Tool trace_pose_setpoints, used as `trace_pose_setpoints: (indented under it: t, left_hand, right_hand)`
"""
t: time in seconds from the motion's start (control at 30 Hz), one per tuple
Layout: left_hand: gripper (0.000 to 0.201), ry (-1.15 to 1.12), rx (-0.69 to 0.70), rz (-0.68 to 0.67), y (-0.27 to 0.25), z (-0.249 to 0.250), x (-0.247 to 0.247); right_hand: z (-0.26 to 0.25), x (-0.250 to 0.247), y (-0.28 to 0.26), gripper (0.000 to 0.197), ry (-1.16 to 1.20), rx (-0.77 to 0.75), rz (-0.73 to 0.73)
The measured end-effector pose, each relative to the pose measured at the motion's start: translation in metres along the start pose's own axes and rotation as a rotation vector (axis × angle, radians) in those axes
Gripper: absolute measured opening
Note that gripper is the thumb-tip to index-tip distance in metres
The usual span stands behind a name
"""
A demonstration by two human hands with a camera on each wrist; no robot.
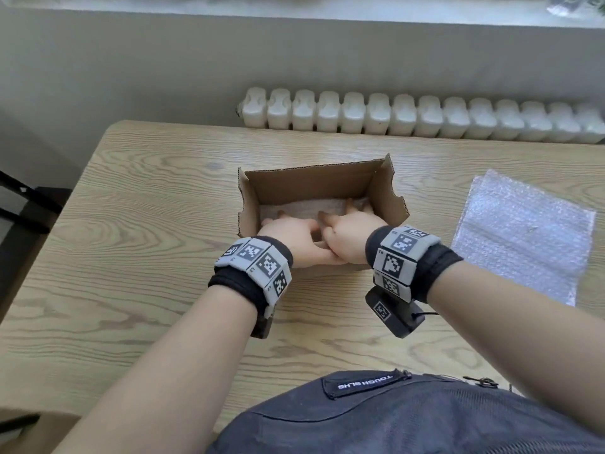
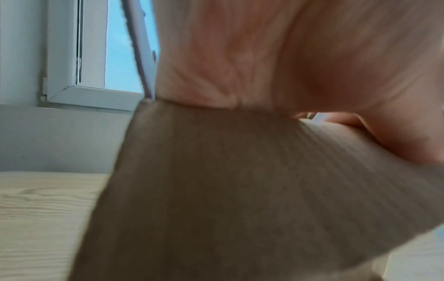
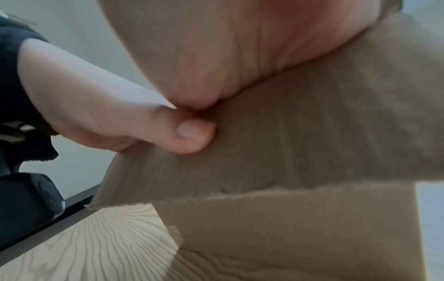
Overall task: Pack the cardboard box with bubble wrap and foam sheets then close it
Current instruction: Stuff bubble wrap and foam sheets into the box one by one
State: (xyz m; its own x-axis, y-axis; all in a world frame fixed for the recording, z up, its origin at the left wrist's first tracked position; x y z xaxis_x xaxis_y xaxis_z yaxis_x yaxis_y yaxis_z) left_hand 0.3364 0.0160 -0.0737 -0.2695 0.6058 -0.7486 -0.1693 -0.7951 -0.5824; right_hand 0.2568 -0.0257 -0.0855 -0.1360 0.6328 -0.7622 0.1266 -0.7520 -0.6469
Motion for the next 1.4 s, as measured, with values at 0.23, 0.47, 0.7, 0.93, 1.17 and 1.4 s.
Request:
trace_pose_setpoints:
  t: [0.23, 0.47, 0.7, 0.93, 1.17, 1.4]
  left_hand:
    - [0.080, 0.002, 0.043, 0.026, -0.001, 0.008, -0.003]
    - [0.090, 0.018, -0.009, 0.079, -0.009, 0.005, -0.001]
    - [0.082, 0.093, -0.054, 0.191, -0.034, 0.027, -0.019]
    - [0.030, -0.045, 0.390, 0.585, -0.045, 0.124, -0.061]
    - [0.027, 0.123, 0.628, 0.418, -0.025, 0.213, -0.029]
    - [0.031, 0.131, 0.608, 0.312, 0.007, 0.238, -0.007]
  right_hand:
    - [-0.003, -0.002, 0.006, 0.051, 0.019, -0.043, -0.011]
    - [-0.001, -0.012, -0.012, 0.043, 0.079, -0.092, 0.143]
    - [0.026, -0.057, -0.080, 0.029, 0.450, -0.289, 0.565]
    - [0.150, -0.056, -0.085, 0.016, 0.626, -0.019, 0.736]
    - [0.242, 0.061, -0.025, 0.038, 0.247, 0.365, 0.136]
    - [0.273, 0.060, -0.030, 0.026, 0.413, 0.401, 0.260]
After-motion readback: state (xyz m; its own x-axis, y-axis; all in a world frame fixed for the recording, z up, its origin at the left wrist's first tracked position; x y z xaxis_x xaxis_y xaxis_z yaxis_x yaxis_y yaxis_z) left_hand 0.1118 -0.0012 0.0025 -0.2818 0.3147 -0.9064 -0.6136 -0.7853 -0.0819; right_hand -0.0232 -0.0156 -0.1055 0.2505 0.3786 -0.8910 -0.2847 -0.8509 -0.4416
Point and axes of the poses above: each hand's wrist, its own y-axis towards the middle knuckle, its own x-axis out of the palm, z = x × y, the point moved 10 cm from there along y, towards the middle knuckle, and after that the axes turned 13 degrees about x, right-handed, at the moved point
